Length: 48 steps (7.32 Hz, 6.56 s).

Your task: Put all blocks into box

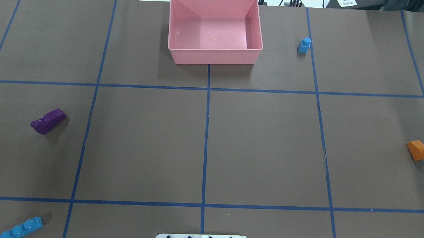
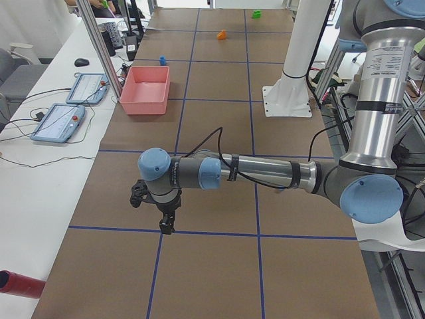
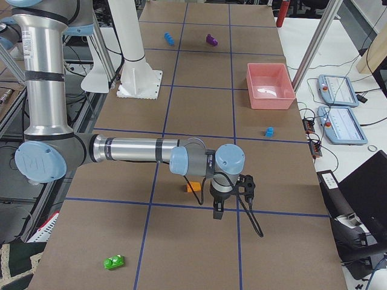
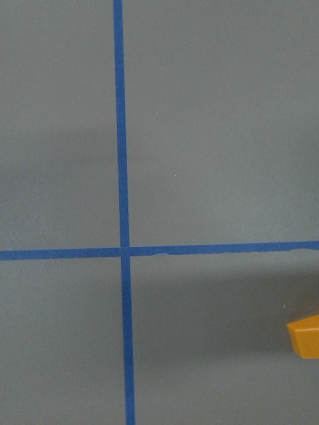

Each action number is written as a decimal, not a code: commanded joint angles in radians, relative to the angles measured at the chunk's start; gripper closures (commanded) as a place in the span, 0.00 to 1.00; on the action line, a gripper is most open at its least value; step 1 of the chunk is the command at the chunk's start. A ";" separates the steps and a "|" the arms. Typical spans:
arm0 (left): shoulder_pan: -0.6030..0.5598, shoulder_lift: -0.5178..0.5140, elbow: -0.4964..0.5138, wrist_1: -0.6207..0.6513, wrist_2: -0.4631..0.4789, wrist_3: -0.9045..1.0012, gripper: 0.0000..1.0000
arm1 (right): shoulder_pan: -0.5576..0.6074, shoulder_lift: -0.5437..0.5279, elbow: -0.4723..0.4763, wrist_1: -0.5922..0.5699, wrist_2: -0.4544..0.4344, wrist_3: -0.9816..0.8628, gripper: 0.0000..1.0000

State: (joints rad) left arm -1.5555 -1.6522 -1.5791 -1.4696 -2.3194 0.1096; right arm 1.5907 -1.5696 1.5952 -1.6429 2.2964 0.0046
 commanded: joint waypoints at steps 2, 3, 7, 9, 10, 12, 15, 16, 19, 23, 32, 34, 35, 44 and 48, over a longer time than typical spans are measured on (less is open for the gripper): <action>0.000 0.002 -0.004 -0.002 -0.002 -0.001 0.00 | 0.000 0.002 0.011 0.000 0.000 0.003 0.00; 0.000 0.005 -0.012 0.000 -0.002 -0.002 0.00 | -0.001 0.003 0.035 0.002 0.000 0.002 0.00; 0.032 0.006 -0.024 -0.180 -0.002 -0.036 0.00 | -0.209 0.007 0.207 0.023 0.072 0.161 0.00; 0.034 -0.006 -0.009 -0.228 -0.005 -0.050 0.00 | -0.318 -0.131 0.152 0.383 0.034 0.175 0.00; 0.034 -0.008 -0.006 -0.230 -0.009 -0.047 0.00 | -0.355 -0.138 0.093 0.473 0.028 0.198 0.00; 0.035 -0.008 -0.007 -0.230 -0.011 -0.047 0.00 | -0.451 -0.135 0.043 0.488 0.018 0.196 0.00; 0.035 -0.008 -0.015 -0.230 -0.011 -0.054 0.00 | -0.485 -0.173 0.031 0.473 0.021 0.198 0.01; 0.035 -0.008 -0.016 -0.229 -0.012 -0.053 0.00 | -0.485 -0.197 0.031 0.474 0.021 0.198 0.01; 0.035 -0.006 -0.018 -0.230 -0.012 -0.053 0.00 | -0.495 -0.198 0.031 0.434 0.031 0.224 0.34; 0.035 -0.005 -0.019 -0.230 -0.014 -0.053 0.00 | -0.497 -0.176 0.017 0.430 0.025 0.235 1.00; 0.433 0.080 -0.242 -0.366 0.076 -0.394 0.01 | -0.251 0.237 0.318 -0.112 0.144 0.471 1.00; 0.581 0.074 -0.231 -0.423 0.141 -0.497 0.01 | -0.340 0.373 0.286 -0.110 0.124 0.662 1.00; 0.607 0.066 -0.214 -0.429 0.146 -0.496 0.01 | -0.368 0.451 0.241 -0.110 0.123 0.726 1.00; 0.673 0.020 -0.085 -0.482 0.149 -0.493 0.23 | -0.563 0.867 -0.277 0.144 -0.029 0.839 1.00; 0.692 0.020 -0.088 -0.480 0.176 -0.501 0.79 | -0.587 0.938 -0.359 0.166 -0.080 0.842 1.00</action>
State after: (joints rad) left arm -0.8707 -1.6322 -1.6650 -1.9502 -2.1584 -0.3835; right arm 1.0064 -0.6485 1.2526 -1.4794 2.2244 0.8460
